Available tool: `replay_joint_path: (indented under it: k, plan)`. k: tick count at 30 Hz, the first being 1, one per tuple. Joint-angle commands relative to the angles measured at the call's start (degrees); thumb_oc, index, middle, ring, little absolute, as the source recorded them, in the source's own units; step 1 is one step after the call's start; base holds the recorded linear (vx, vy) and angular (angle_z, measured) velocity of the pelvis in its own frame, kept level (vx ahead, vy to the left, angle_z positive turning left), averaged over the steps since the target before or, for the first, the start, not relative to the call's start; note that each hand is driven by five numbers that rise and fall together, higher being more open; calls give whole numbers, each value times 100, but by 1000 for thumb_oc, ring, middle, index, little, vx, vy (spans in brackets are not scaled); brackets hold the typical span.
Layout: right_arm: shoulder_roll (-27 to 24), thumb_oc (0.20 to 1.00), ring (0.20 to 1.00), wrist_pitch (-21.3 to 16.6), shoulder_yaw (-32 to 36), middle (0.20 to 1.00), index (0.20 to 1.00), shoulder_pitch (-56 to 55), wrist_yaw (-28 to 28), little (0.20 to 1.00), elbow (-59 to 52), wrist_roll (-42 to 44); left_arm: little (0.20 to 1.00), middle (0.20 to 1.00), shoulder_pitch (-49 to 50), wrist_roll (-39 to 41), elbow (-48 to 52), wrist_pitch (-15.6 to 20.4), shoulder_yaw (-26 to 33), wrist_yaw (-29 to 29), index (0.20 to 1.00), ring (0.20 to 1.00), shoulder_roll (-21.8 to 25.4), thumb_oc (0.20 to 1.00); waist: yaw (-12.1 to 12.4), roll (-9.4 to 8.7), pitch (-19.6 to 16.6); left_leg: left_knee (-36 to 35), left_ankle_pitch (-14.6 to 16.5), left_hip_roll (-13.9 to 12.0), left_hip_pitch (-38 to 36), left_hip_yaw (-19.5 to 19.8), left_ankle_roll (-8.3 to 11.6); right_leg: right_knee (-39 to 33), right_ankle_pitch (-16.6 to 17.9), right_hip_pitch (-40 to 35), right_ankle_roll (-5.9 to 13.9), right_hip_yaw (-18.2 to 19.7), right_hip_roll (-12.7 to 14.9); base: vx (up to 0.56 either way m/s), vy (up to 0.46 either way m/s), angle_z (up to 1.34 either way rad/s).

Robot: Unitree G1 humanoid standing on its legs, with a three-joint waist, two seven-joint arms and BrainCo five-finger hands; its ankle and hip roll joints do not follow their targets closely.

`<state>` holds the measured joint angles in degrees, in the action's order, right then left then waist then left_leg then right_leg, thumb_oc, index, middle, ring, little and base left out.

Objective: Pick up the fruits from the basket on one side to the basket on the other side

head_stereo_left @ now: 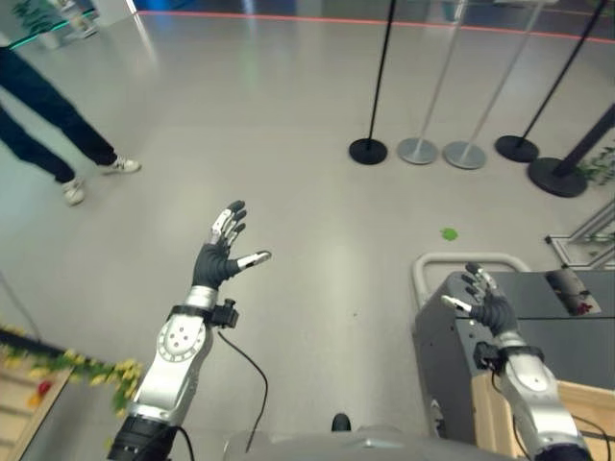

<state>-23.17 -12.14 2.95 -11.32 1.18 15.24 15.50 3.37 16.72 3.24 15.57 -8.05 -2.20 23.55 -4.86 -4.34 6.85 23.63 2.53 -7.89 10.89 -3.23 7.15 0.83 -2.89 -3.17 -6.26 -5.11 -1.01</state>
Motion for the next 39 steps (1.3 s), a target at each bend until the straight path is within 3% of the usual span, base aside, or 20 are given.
replay_joint_path:
  k: [1, 3, 4, 6, 8, 11, 12, 13, 17, 19, 20, 21, 22, 23, 24, 26, 30, 32, 34, 39]
  plan:
    - [-317, 1000, 1000, -320, 140, 1000, 1000, 214, 13, 1000, -110, 138, 1000, 1000, -248, 90, 299, 287, 63, -63, 1000, 1000, 70, 1000, 201, 90, 163, -1144, -452, 321, -185, 926, -153, -75, -239, -111, 922, 349, 58, 228, 59, -117]
    - [-397, 1000, 1000, -303, 148, 1000, 1000, 124, 4, 1000, -35, 15, 1000, 1000, -250, 98, 359, 268, 16, -10, 1000, 1000, 93, 1000, 241, 166, 194, -1687, -841, 550, 1, 1843, -35, 26, -343, -229, 906, 816, -153, 261, 40, -118]
    - [-396, 1000, 1000, -300, 150, 1000, 1000, 121, 4, 1000, -39, 13, 1000, 1000, -251, 99, 356, 269, 14, -9, 1000, 1000, 93, 1000, 247, 164, 197, -1704, -846, 546, -15, 1839, -32, 36, -352, -229, 903, 822, -154, 228, 89, -96]
    - [-448, 1000, 1000, -283, 70, 1000, 1000, 194, -74, 1000, -44, 11, 1000, 1000, -200, 151, 371, 269, 49, 18, 1000, 1000, 123, 1000, 281, 187, 231, -1617, -778, 842, -6, 2373, 30, 142, -388, -231, 941, 1357, -263, 114, 128, -120]
    - [-459, 1000, 1000, -265, 44, 1000, 1000, 198, -115, 1000, -64, -9, 1000, 1000, -165, 167, 375, 285, 66, 39, 1000, 1000, 127, 1000, 306, 203, 246, -1545, -727, 897, -17, 2355, 31, 169, -385, -212, 979, 1447, -249, 27, 116, -159]
    - [-430, 1000, 1000, -218, 24, 1000, 1000, 159, -174, 1000, -129, -118, 1000, 1000, -63, 218, 331, 300, 58, 100, 1000, 1000, 148, 1000, 265, 225, 160, -1539, -351, 894, -268, 1990, -177, 196, -369, -140, 1208, 1721, -56, 116, 313, -126]
    - [-407, 1000, 1000, -170, 64, 1000, 1000, 165, -162, 1000, -84, -221, 1000, 1000, -24, 232, 324, 291, 87, 132, 1000, 1000, 189, 1000, 226, 211, 85, -1563, -183, 944, -400, 1606, -333, 201, -330, -84, 1377, 1880, 132, 99, 322, -85]
    - [-404, 1000, 1000, -167, 64, 1000, 1000, 168, -161, 1000, -87, -222, 1000, 1000, -27, 233, 323, 292, 88, 133, 1000, 1000, 191, 1000, 247, 211, 78, -1581, -212, 935, -389, 1585, -330, 194, -304, -61, 1382, 1905, 129, 67, 354, -130]
    - [-348, 1000, 1000, -144, -17, 1000, 1000, 351, -126, 1000, -134, -430, 1000, 1000, -122, 298, 224, 285, 78, 93, 1000, 1000, 248, 1000, 106, 211, 84, -1603, 77, 1005, -436, 735, -602, 355, -133, 513, 1829, 2251, 512, -50, 303, -133]
    - [-287, 1000, 1000, -173, -138, 1000, 1000, 559, -96, 1000, -109, -440, 1000, 1000, -228, 279, 167, 330, 119, 11, 1000, 1000, 274, 1000, 43, 163, 94, -1556, 191, 984, -414, 302, -673, 274, 151, 859, 1979, 2408, 618, -113, 208, -110]
    - [-241, 1000, 1000, -182, -193, 1000, 1000, 646, -86, 1000, -127, -466, 1000, 1000, -230, 264, 168, 336, 183, -56, 1000, 1000, 301, 1000, 65, 135, 115, -1528, 269, 926, -423, 111, -682, 235, 317, 1073, 1995, 2198, 735, -163, 62, -132]
    - [-92, 1000, 1000, -186, -262, 1000, 1000, 716, -57, 1000, -135, -378, 1000, 1000, -112, 183, 221, 305, 415, -169, 1000, 1000, 384, 1000, 303, 163, 178, -1394, 427, 602, -471, -417, -588, 50, 429, 1196, 1828, 227, 1480, -124, 15, -164]
    - [-89, 1000, 1000, -186, -265, 1000, 1000, 719, -57, 1000, -135, -378, 1000, 1000, -109, 182, 225, 303, 420, -170, 1000, 1000, 387, 1000, 279, 160, 177, -1390, 411, 607, -455, -397, -587, 25, 451, 1185, 1825, 203, 1485, -147, 33, -251]
    - [-45, 1000, 1000, -163, -355, 1000, 1000, 761, -81, 1000, 38, -403, 1000, 1000, 70, 165, 202, 340, 537, -198, 1000, 1000, 336, 1000, 305, 159, 194, -1413, 495, 492, -643, -830, -580, -29, 622, 1184, 1767, -757, 1792, -67, 42, -229]
    - [-43, 1000, 1000, -165, -359, 1000, 1000, 769, -80, 1000, 42, -403, 1000, 1000, 67, 165, 200, 342, 542, -198, 1000, 1000, 337, 1000, 303, 146, 195, -1426, 470, 505, -638, -836, -585, -39, 642, 1193, 1766, -751, 1803, -102, 50, -218]
    - [-34, 1000, 1000, -89, -358, 1000, 1000, 852, -109, 1000, 127, -466, 1000, 1000, 237, 149, 188, 319, 744, -201, 1000, 1000, 282, 1000, 398, 138, 184, -1509, 490, 389, -868, -1405, -571, 20, 869, 1056, 1814, -1740, 2230, -141, 10, -155]
    - [-41, 1000, 1000, -17, -276, 1000, 1000, 766, -214, 1000, 154, -491, 1000, 1000, 273, 101, 123, 264, 774, -148, 1000, 1000, 252, 1000, 232, 109, 72, -1804, 386, 463, -1051, -1590, -565, 198, 938, 1062, 1929, -1194, 2115, -17, -32, -115]
    - [-55, 1000, 1000, -9, -242, 1000, 1000, 766, -169, 1000, 123, -436, 1000, 1000, 203, 55, 52, 228, 812, -214, 1000, 1000, 259, 1000, 270, 111, -16, -1766, 618, 402, -1192, -1723, -502, 91, 1023, 1011, 2071, -1571, 2224, 105, -143, -26]
    - [-66, 1000, 1000, 3, -261, 1000, 1000, 795, -147, 1000, 159, -427, 1000, 1000, 194, 27, 48, 224, 819, -231, 1000, 1000, 265, 1000, 287, 75, -42, -1746, 592, 373, -1186, -1838, -479, -1, 1070, 949, 2083, -1772, 2269, 43, -230, -67]
    - [-92, 1000, 1000, -3, -256, 1000, 1000, 732, -140, 1000, 2, -385, 1000, 1000, 194, 71, -103, 205, 785, -266, 1000, 1000, 212, 1000, 135, 99, -100, -1906, 257, -59, -1353, -1917, -256, 320, 723, 1049, 1895, -1469, 1855, 103, -350, -34]
